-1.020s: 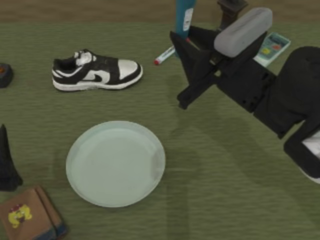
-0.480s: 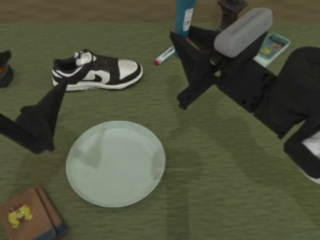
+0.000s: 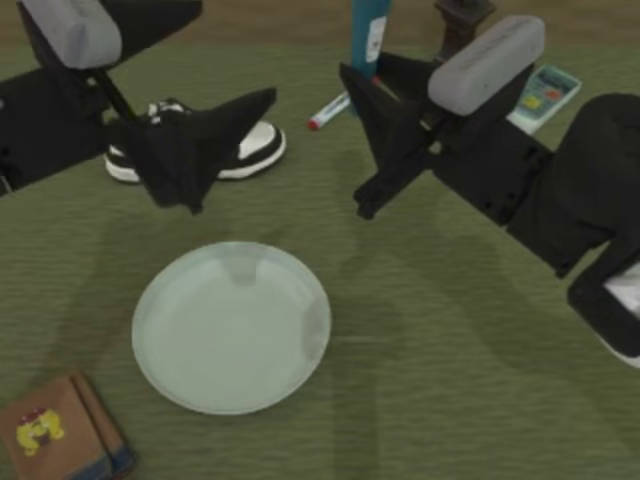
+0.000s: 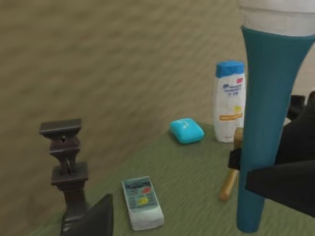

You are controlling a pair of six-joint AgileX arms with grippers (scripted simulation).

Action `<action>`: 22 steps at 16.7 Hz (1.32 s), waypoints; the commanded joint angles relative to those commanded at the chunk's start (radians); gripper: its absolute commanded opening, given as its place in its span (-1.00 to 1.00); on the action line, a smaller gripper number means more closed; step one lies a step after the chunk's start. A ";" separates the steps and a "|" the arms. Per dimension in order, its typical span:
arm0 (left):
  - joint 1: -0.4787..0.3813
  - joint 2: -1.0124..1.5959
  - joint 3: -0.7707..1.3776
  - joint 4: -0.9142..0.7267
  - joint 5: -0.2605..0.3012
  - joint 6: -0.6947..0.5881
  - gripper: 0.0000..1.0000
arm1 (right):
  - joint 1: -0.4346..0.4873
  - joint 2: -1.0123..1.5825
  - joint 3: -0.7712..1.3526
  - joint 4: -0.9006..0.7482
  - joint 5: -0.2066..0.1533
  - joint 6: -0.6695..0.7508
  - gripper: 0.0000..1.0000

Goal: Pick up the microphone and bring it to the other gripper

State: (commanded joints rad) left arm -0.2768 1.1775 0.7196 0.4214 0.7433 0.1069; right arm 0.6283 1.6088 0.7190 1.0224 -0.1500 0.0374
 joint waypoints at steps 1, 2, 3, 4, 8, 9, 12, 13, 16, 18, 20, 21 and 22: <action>-0.008 0.035 0.020 0.011 0.023 0.003 1.00 | 0.000 0.000 0.000 0.000 0.000 0.000 -1.00; -0.014 0.061 0.035 0.019 0.040 0.005 1.00 | 0.000 0.000 0.000 0.000 0.000 0.000 -1.00; -0.018 0.077 0.043 0.023 0.050 0.006 1.00 | 0.000 0.000 0.000 0.000 0.000 0.000 -1.00; -0.019 0.082 0.046 0.024 0.053 0.006 1.00 | 0.000 0.000 0.000 0.000 0.000 0.000 -1.00; -0.014 0.079 0.042 0.022 0.051 0.005 1.00 | 0.000 0.000 0.000 0.000 0.000 0.000 -1.00; -0.016 0.082 0.045 0.023 0.049 0.005 1.00 | 0.000 0.000 0.000 0.000 0.000 0.000 -1.00; -0.061 0.149 0.099 0.041 0.011 0.004 1.00 | 0.000 0.000 0.000 0.000 0.000 0.000 -1.00; -0.085 0.184 0.127 0.049 -0.011 0.002 1.00 | 0.000 0.000 0.000 0.000 0.000 0.000 -1.00; -0.163 0.300 0.219 0.076 -0.087 -0.001 1.00 | 0.000 0.000 0.000 0.000 0.000 0.000 -1.00; -0.208 0.363 0.270 0.091 -0.132 -0.004 1.00 | 0.000 0.000 0.000 0.000 0.000 0.000 -1.00; -0.234 0.397 0.297 0.098 -0.157 -0.005 1.00 | 0.000 0.000 0.000 0.000 0.000 0.000 -1.00; -0.235 0.400 0.299 0.099 -0.158 -0.005 1.00 | 0.000 0.000 0.000 0.000 0.000 0.000 -1.00; -0.235 0.400 0.299 0.099 -0.158 -0.005 1.00 | 0.000 0.000 0.000 0.000 0.000 0.000 -1.00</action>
State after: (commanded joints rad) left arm -0.5122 1.5772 1.0188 0.5203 0.5849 0.1020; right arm 0.6283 1.6088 0.7190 1.0224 -0.1500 0.0374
